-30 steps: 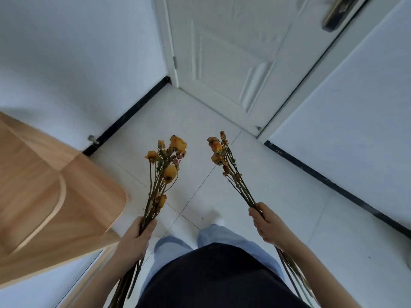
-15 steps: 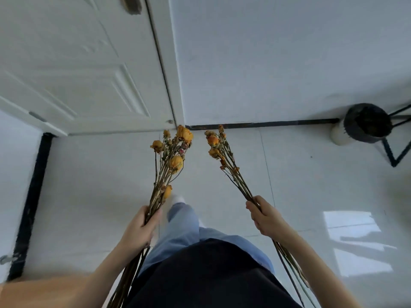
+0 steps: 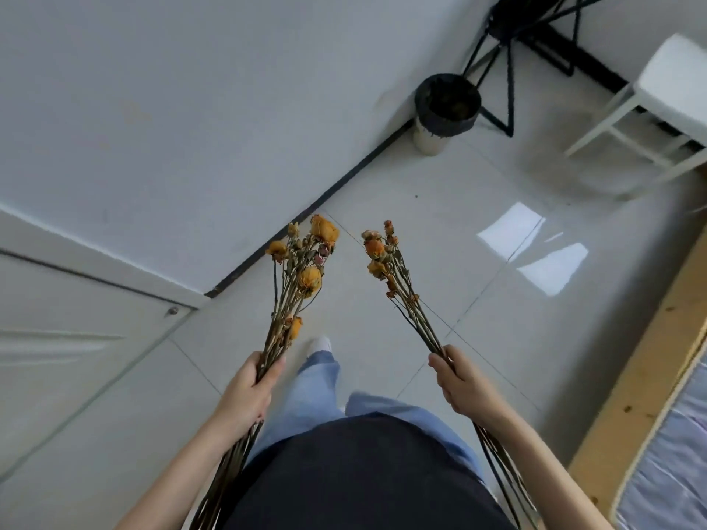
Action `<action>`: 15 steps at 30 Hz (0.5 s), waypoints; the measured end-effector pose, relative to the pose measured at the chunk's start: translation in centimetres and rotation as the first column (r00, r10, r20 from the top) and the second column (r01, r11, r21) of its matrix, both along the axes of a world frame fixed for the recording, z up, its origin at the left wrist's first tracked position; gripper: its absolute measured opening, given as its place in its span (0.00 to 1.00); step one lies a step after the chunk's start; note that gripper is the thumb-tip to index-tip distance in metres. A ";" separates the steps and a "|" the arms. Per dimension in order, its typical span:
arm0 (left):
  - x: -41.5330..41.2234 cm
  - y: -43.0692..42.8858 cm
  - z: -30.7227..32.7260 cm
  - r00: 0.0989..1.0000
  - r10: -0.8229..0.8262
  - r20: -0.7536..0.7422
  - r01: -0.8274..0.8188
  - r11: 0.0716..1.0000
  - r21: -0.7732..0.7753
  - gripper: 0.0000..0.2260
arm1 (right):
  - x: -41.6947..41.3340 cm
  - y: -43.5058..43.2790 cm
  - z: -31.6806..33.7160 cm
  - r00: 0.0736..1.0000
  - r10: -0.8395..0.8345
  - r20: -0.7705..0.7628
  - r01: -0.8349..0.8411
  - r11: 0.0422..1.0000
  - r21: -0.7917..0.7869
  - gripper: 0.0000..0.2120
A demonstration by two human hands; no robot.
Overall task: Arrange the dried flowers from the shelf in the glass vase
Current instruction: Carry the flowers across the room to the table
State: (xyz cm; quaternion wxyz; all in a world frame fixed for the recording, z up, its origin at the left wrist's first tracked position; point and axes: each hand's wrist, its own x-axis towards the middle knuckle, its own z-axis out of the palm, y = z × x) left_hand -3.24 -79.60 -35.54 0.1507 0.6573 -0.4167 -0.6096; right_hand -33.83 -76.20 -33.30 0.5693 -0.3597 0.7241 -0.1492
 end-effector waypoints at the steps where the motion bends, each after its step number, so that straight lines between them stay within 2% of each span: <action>1: 0.1 -1.6 0.0 0.999 -0.047 0.000 0.047 0.999 0.008 0.13 | 0.1 -0.2 0.0 0.999 -0.039 -0.012 0.039 0.999 0.000 0.12; 6: -0.6 -8.2 -0.1 0.968 -0.252 0.010 0.252 0.967 0.034 0.10 | 0.3 -0.6 0.2 0.975 -0.217 -0.052 0.218 0.976 0.011 0.14; 15: -7.9 -16.9 -0.8 0.903 -0.430 -0.004 0.429 0.900 0.073 0.10 | -4.6 -3.1 0.0 0.877 -0.481 -0.017 0.481 0.877 -0.001 0.13</action>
